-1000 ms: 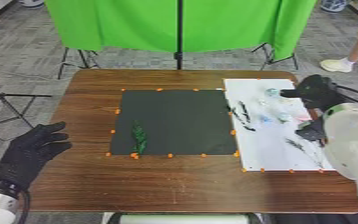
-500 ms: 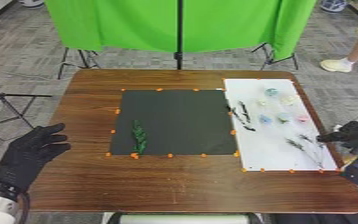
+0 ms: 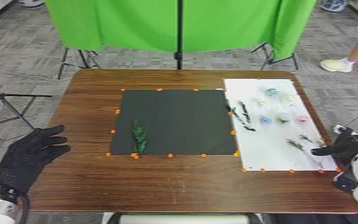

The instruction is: Arrange flowers

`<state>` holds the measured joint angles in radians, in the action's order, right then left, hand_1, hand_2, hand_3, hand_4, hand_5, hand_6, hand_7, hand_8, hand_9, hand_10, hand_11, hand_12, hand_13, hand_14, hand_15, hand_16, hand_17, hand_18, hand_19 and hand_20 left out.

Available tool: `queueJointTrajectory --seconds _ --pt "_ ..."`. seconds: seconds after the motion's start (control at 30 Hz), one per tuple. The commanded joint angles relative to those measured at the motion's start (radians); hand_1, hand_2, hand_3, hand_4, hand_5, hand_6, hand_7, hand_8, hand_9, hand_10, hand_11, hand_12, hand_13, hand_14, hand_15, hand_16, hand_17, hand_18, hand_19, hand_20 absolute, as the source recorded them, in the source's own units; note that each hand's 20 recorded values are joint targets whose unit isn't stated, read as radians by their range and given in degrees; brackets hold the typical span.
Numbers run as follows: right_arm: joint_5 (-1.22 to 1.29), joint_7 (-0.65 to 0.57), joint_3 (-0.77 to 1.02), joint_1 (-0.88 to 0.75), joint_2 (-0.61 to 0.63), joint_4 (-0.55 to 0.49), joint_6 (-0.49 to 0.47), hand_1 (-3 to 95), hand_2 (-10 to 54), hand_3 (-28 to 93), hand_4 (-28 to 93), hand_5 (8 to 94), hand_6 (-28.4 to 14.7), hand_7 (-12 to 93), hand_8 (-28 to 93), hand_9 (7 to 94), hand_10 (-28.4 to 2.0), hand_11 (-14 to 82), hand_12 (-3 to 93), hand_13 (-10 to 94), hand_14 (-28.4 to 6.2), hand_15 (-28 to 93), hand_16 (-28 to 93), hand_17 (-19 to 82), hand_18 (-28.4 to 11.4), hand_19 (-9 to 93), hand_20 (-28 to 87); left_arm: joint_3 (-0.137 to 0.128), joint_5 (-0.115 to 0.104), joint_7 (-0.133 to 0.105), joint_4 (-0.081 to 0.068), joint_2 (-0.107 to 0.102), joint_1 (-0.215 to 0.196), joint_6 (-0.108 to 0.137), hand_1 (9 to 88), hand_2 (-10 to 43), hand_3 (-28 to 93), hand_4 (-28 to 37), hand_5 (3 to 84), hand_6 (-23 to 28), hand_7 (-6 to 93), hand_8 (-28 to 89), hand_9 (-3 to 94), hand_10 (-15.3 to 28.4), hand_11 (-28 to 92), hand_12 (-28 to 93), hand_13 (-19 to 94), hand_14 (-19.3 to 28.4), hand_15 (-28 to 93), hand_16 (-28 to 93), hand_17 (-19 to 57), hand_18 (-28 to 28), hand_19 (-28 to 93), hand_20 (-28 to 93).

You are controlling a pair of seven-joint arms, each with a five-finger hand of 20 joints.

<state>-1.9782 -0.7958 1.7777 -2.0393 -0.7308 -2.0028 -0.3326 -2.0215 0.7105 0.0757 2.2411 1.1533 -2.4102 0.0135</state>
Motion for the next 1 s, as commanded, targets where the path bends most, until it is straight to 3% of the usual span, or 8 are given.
queueJointTrajectory --seconds 0.03,0.13,0.23,0.4,0.63,0.73,1.0 --pt "-0.036 0.023 -0.072 -0.002 -0.003 0.041 0.02 42.5 -9.5 56 -28 61.8 -2.2 39 -21 61.2 -11.3 54.5 26.2 65 -8.9 66 21 26 -17.1 75 23 0.004 0.003 0.001 0.001 0.011 -0.019 0.007 29.0 7.6 73 -28.3 44.6 7.2 31.3 -14 41.6 17.2 46 19 36 20.8 70 -6 -2.7 24.6 66 0" --pt "-0.039 0.034 -0.094 0.006 -0.004 0.047 0.003 44.3 -9.5 58 -28 67.1 0.0 41 -22 70.6 -10.2 55.4 28.0 70 -7.8 66 23 27 -16.5 75 22 0.004 0.003 0.0 0.0 0.011 -0.019 0.009 28.9 7.5 73 -28.3 44.5 7.2 31.3 -14 41.5 17.3 46 19 36 20.7 70 -6 -2.8 24.5 66 0" --pt "-0.033 0.046 -0.1 0.0 -0.008 0.05 0.007 47.5 -9.5 56 -28 69.7 -0.2 42 -10 75.8 -9.2 53.9 29.9 74 -6.9 65 25 29 -15.9 75 22 0.004 0.001 0.003 0.001 0.012 -0.019 0.01 28.9 7.5 73 -28.3 44.6 7.3 31.2 -14 41.6 17.2 46 19 36 20.7 70 -6 -2.8 24.6 66 0" --pt "-0.006 0.072 -0.089 -0.019 -0.01 0.053 0.065 44.9 -6.5 72 -28 75.4 -0.2 45 -7 82.4 -8.3 51.9 31.6 79 -6.6 64 27 31 -15.7 77 21 0.005 0.001 -0.001 0.0 0.009 -0.02 0.014 28.9 7.5 73 -28.3 44.5 7.2 31.3 -14 41.5 17.2 46 19 36 20.8 70 -6 -2.8 24.6 66 0" --pt "-0.039 0.125 -0.057 -0.048 -0.012 0.025 0.206 43.0 -7.2 82 -28 78.1 -1.4 48 -2 83.8 -9.0 59.0 33.7 79 -8.1 73 30 32 -16.2 80 23 0.004 0.003 -0.004 0.001 0.008 -0.021 0.014 29.0 7.5 73 -28.3 44.5 7.2 31.2 -14 41.5 17.2 46 19 36 20.8 70 -6 -2.8 24.6 66 -1" --pt "-0.04 0.138 -0.027 -0.043 -0.022 -0.012 0.224 42.7 -8.0 83 -28 78.9 -1.5 49 -1 84.7 -8.9 60.6 34.1 79 -8.2 75 30 33 -16.4 81 23 0.003 0.023 0.005 0.001 0.009 -0.014 0.012 29.0 7.6 73 -28.3 44.5 7.2 31.3 -14 41.4 17.2 46 19 36 20.9 70 -6 -2.7 24.6 66 -1" --pt "-0.033 0.194 -0.056 0.084 -0.011 -0.126 0.363 41.6 -8.9 85 -26 80.1 -2.2 49 1 85.8 -8.8 62.3 34.8 80 -8.5 77 31 34 -16.5 82 24 0.003 0.019 0.004 0.004 0.01 -0.019 0.019 29.0 7.6 73 -28.3 44.5 7.1 31.3 -14 41.4 17.2 46 19 36 20.8 70 -6 -2.8 24.5 66 -1"
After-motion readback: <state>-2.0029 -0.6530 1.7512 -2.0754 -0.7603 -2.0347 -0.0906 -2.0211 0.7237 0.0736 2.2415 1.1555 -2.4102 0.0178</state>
